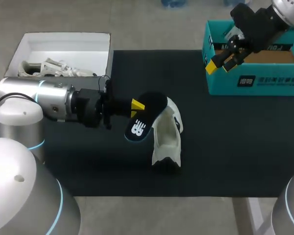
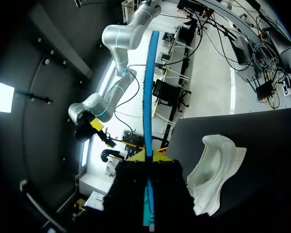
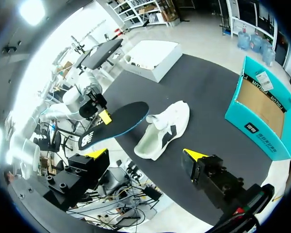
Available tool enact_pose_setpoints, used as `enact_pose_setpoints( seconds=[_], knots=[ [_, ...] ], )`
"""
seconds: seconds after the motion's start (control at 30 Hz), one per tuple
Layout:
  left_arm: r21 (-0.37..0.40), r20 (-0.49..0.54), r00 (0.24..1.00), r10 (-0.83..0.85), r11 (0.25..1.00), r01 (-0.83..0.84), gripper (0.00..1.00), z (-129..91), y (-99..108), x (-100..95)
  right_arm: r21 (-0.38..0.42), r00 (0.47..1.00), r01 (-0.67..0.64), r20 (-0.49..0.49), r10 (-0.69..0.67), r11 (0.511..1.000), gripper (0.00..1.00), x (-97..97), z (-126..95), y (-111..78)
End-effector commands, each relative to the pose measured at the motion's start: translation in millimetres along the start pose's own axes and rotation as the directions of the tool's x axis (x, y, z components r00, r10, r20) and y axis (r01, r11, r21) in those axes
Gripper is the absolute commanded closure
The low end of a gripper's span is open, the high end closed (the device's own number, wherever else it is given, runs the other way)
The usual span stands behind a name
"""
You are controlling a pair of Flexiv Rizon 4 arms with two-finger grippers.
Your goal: Take the shoe out of the shoebox, open the shoe tongue, remove and reinsert the insole, then place the shoe into the shoebox
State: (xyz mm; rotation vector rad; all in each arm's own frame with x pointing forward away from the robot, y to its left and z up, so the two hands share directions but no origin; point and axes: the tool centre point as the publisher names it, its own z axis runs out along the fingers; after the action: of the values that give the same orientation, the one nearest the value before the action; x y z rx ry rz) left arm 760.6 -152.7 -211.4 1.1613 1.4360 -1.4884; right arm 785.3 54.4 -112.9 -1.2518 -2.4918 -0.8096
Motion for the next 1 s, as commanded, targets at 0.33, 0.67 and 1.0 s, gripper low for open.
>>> enact_pose_setpoints(
  seconds=[0.33, 0.67, 1.0],
  knots=[
    [-0.003, 0.001, 1.0, 0.001, 1.0, -0.001, 1.0, 0.3, -0.9, 0.8, 0.003, 1.0, -0.002, 0.002, 0.002, 1.0, 0.0, -0.2, 0.7, 1.3],
    [-0.003, 0.001, 1.0, 0.001, 1.0, -0.001, 1.0, 0.3, -0.9, 0.8, 0.001, 0.999, 0.043, 0.031, -0.043, 0.999, 0.0, 5.5, -0.7, 1.2],
    [-0.003, 0.001, 1.0, 0.001, 1.0, -0.001, 1.0, 0.3, -0.9, 0.8, -0.026, 0.997, 0.069, 0.027, -0.069, 0.997, 0.0, -5.2, -22.4, -30.1]
  ],
)
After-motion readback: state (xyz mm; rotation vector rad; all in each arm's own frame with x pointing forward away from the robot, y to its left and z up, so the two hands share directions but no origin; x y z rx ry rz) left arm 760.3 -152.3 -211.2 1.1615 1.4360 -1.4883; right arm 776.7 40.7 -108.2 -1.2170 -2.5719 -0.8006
